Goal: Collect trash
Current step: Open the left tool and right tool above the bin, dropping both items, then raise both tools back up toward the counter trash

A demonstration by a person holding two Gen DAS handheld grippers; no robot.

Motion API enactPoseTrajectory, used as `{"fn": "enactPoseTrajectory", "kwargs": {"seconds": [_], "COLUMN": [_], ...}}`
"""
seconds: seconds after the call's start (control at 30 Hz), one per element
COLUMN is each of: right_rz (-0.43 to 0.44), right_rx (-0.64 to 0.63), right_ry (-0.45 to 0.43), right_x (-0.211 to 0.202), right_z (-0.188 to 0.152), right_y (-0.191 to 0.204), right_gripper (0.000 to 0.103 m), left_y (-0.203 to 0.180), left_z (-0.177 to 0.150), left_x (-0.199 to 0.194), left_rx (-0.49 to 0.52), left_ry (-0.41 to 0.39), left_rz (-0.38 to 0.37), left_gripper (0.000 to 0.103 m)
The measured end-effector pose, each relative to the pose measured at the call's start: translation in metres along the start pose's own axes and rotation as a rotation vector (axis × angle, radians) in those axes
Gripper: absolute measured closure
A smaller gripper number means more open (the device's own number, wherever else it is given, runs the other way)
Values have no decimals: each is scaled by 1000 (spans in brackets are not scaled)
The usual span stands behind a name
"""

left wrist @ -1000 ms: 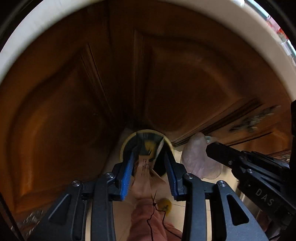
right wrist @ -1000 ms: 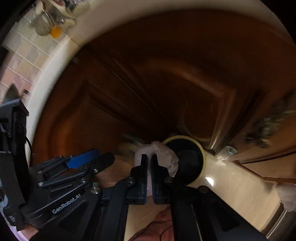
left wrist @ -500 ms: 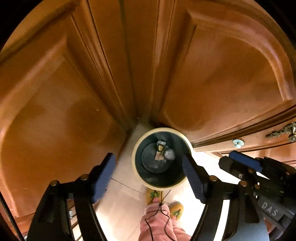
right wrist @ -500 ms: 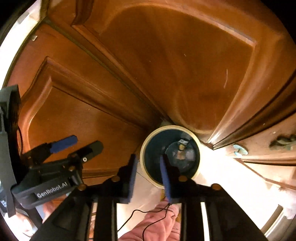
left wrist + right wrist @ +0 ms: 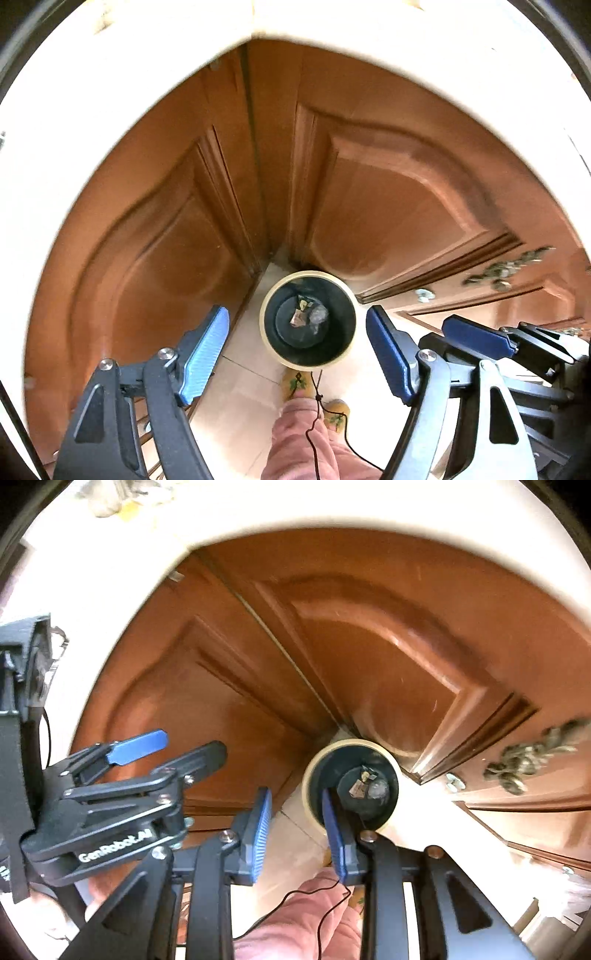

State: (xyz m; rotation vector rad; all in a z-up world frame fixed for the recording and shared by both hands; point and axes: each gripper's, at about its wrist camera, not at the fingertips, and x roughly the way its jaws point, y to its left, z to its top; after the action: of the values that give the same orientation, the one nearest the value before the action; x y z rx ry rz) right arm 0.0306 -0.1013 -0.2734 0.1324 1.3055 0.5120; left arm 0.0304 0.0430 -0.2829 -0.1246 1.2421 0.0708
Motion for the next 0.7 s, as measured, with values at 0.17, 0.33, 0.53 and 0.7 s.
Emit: {"fn": "enactPoseTrajectory", "kwargs": {"seconds": [0.17, 0.33, 0.53, 0.7], "right_rz": [11, 10, 5, -19], "right_rx": [-61, -103, -149, -158], "right_ry": [-17, -4, -19, -47], "right_x": [-41, -59, -77, -87], "right_z": [-1, -5, -10, -7], "right_y": [32, 52, 70, 73], "right_gripper": [74, 74, 74, 74], "left_y": [-7, -13, -7, -4], "left_z": [8, 6, 0, 7], "left_x": [-31, -54, -70, -75], "left_rx": [17, 32, 2, 12], "left_ry": [-3, -26, -56, -91], "left_rz": [26, -3, 9, 23], "left_gripper": [28, 28, 28, 28]}}
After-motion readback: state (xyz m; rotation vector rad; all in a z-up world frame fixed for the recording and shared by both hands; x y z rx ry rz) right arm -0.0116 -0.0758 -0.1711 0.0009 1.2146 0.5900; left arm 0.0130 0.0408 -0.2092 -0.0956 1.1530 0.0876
